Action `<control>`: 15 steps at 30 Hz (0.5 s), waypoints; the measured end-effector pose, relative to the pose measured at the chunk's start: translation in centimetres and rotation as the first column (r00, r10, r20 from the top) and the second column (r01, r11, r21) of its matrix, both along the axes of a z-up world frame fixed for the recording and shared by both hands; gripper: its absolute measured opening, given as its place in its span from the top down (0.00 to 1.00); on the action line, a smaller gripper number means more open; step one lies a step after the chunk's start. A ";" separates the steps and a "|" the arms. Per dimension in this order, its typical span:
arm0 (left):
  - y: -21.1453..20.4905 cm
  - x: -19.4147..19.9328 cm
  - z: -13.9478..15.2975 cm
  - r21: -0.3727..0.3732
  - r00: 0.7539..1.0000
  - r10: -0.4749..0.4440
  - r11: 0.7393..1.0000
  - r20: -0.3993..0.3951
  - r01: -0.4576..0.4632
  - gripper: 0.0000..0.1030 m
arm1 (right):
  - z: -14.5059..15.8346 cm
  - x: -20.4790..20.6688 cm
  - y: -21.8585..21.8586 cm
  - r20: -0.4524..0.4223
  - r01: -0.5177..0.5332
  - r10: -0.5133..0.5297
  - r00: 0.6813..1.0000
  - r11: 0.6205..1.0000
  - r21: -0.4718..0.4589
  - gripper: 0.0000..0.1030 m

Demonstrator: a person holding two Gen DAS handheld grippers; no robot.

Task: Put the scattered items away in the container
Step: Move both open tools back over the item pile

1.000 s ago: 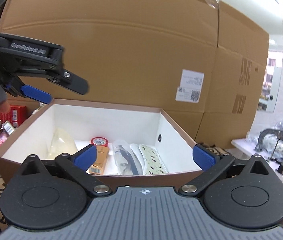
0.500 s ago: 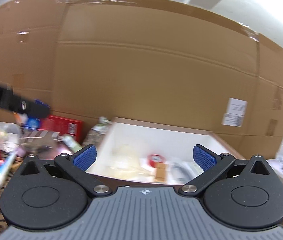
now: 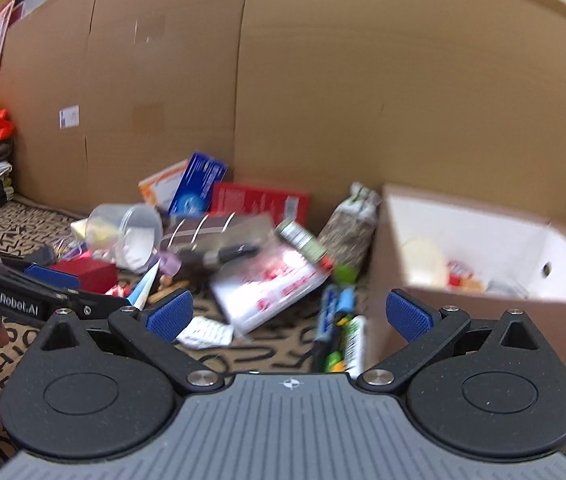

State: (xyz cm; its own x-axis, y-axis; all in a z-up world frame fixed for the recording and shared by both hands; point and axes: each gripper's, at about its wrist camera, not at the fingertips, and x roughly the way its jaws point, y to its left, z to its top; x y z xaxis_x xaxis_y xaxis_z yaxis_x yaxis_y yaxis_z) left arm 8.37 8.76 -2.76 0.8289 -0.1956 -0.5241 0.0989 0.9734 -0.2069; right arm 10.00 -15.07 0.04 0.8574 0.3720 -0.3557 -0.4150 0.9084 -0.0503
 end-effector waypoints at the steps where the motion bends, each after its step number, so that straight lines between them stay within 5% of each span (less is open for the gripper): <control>1: 0.3 0.0 -0.4 -0.008 1.000 -0.007 1.000 -0.007 0.007 0.00 | -0.2 0.2 0.2 -0.007 0.001 -0.001 1.000 1.000 -0.004 0.01; 15: 2.0 2.3 -2.5 -0.105 0.997 -0.045 0.994 -0.059 0.039 0.10 | -3.3 2.7 3.2 -0.104 0.023 -0.027 0.994 0.999 -0.043 0.02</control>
State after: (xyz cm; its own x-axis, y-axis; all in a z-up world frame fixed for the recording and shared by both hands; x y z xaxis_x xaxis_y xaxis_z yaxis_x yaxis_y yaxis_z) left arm 10.64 10.79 -5.27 0.7860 -0.2853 -0.5485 0.1231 0.9416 -0.3133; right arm 12.67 -11.90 -3.23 0.8234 0.3340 -0.4588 -0.3972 0.9166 -0.0455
